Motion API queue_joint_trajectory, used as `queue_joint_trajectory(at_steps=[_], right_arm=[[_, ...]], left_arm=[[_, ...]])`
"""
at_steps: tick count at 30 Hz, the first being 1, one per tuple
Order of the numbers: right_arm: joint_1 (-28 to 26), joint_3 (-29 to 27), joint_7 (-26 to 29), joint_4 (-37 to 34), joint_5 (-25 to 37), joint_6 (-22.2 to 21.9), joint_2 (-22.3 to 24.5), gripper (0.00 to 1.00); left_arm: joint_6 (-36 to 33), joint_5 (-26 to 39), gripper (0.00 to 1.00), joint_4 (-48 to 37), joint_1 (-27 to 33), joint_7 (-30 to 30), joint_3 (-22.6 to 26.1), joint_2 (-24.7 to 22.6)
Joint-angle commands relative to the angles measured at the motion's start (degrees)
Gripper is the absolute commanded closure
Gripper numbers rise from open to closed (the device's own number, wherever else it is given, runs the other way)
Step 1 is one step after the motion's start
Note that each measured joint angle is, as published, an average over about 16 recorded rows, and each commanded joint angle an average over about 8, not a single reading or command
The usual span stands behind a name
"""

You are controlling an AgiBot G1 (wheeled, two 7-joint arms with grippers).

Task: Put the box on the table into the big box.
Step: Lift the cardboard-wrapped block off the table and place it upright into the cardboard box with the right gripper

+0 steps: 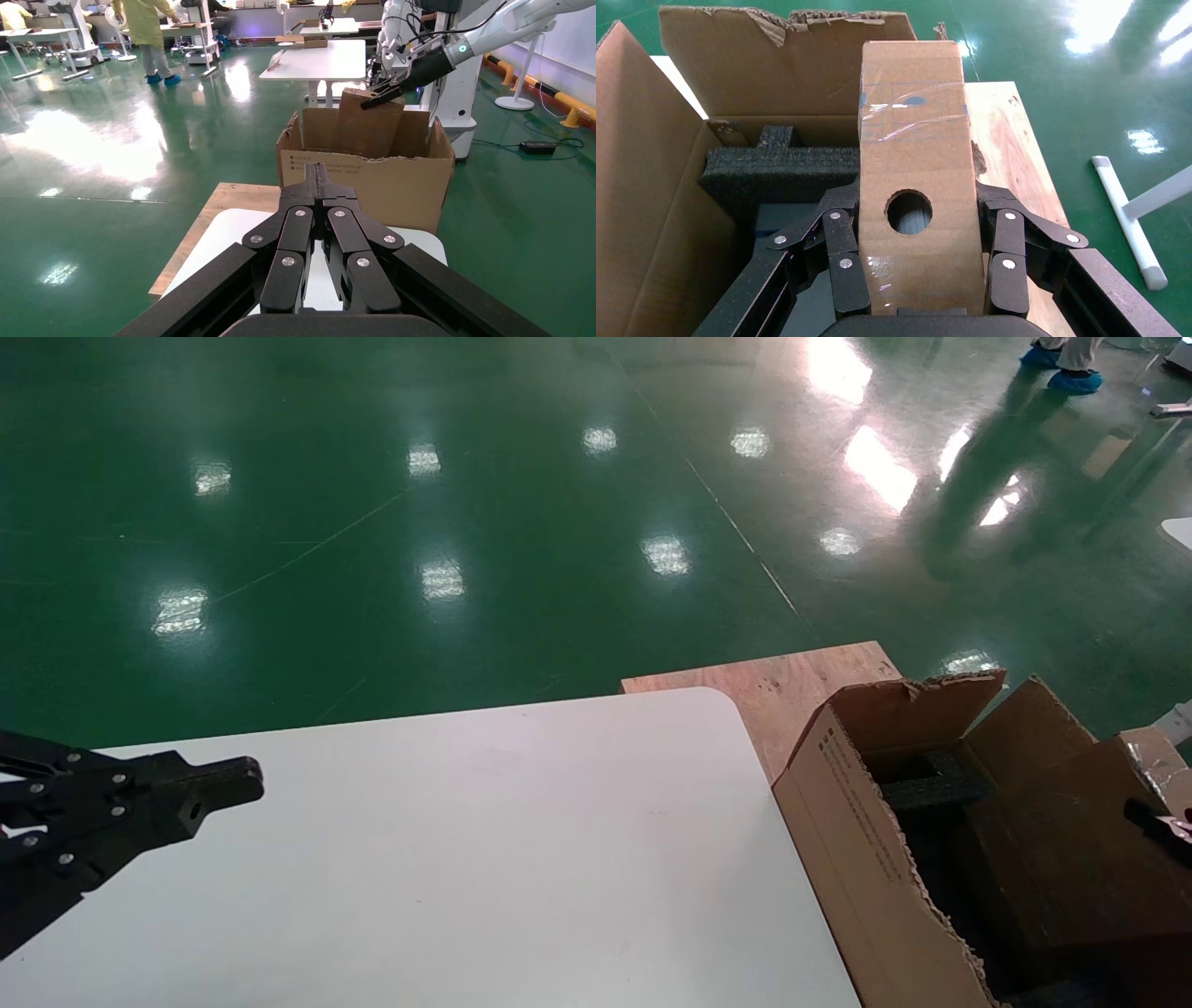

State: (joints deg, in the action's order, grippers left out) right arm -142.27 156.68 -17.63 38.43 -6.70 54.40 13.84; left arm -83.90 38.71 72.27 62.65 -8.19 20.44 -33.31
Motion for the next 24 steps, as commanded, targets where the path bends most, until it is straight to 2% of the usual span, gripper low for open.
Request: queue_joint_trajectory(at_steps=[1, 11, 24], right_arm=[[-1.4, 1.4, 0.2, -0.5, 0.1, 0.1, -0.3, 1.00], [-8.5, 6.5, 1.1, -2.4, 3.1, 0.1, 0.2, 1.00], [-15.9, 7.4, 4.6, -3.2, 12.8, -1.0, 2.2, 1.00]], left_arm=[[0.0, 0.0, 1.00, 0.0, 0.0, 0.0, 0.0, 0.0], [0.0, 0.0, 1.00, 0.0, 0.0, 0.0, 0.0, 0.0], [0.0, 0.0, 1.00, 0.0, 0.0, 0.0, 0.0, 0.0]])
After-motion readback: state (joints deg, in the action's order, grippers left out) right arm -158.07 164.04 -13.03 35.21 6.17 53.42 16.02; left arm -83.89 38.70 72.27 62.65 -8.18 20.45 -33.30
